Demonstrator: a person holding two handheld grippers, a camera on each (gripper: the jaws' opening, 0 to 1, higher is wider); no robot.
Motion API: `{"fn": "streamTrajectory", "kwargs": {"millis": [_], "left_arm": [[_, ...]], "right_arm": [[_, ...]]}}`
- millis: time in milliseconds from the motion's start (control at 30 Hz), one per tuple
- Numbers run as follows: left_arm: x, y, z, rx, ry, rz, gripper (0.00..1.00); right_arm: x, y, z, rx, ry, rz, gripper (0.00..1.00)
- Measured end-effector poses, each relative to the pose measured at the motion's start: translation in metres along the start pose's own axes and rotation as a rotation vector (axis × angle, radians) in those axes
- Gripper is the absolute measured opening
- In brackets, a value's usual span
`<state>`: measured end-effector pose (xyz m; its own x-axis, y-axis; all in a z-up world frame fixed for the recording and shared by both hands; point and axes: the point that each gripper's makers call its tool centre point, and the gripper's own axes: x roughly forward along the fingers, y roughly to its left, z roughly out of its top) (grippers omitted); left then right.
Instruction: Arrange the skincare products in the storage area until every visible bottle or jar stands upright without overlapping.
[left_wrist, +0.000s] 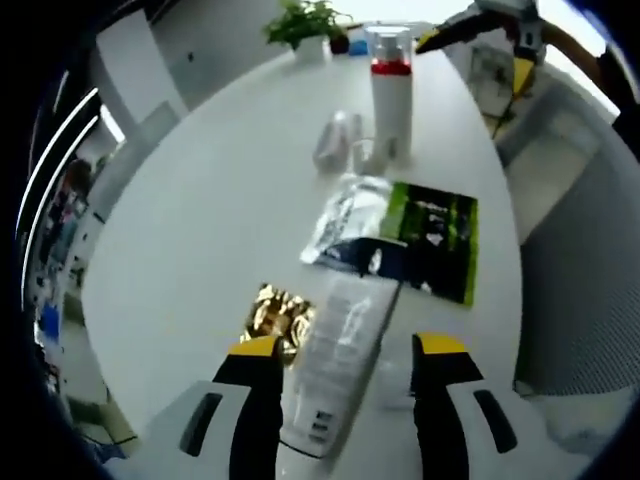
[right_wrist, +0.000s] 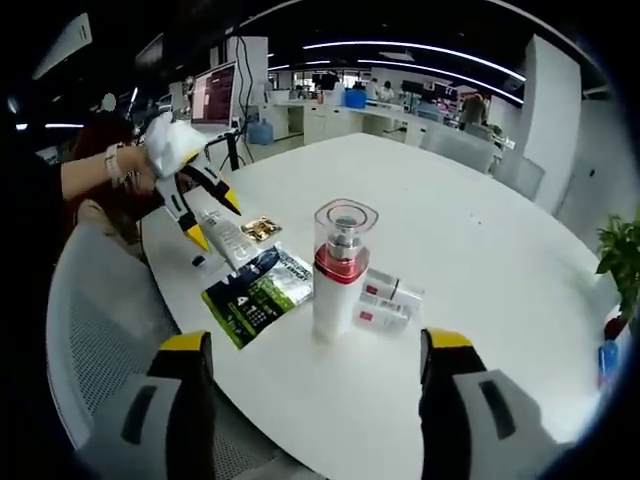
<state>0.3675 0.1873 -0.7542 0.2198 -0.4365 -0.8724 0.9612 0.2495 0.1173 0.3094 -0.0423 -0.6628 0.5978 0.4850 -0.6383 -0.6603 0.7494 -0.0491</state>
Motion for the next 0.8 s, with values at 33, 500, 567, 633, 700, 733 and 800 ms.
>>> {"fn": "streamTrajectory", "kwargs": {"millis": [33,500,567,633,700,733,800], "left_arm": [[0.002,-0.001,0.0,-0.006,0.003,-0.016,0.49],[0.021,0.007,-0.02,0.101,0.119,-0.053,0.33],[0.022,0.008,-0.02,0.1,0.122,-0.045,0.32],[0.022,0.008,-0.02,0.095,0.123,-0.042,0.32],[0.021,0.007,-0.02,0.098,0.122,-0.039,0.32],[0.021,0.007,-0.02,0.099,0.119,-0.038,0.32],[0.021,0.006,-0.02,0.106,0.114,-0.037,0.31]], "right_arm": [[0.0,0.0,0.0,0.001,-0.001,-0.005,0.85],[0.001,-0.001,-0.002,0.025,0.012,-0.015,0.85],[0.002,0.0,-0.003,0.028,0.017,-0.012,0.85],[0.003,0.0,-0.005,0.03,0.024,-0.009,0.86],[0.003,0.0,-0.004,0.035,0.018,-0.006,0.85],[0.004,0.001,-0.004,0.037,0.017,-0.004,0.85],[0.004,0.0,-0.003,0.037,0.016,-0.005,0.85]]}}
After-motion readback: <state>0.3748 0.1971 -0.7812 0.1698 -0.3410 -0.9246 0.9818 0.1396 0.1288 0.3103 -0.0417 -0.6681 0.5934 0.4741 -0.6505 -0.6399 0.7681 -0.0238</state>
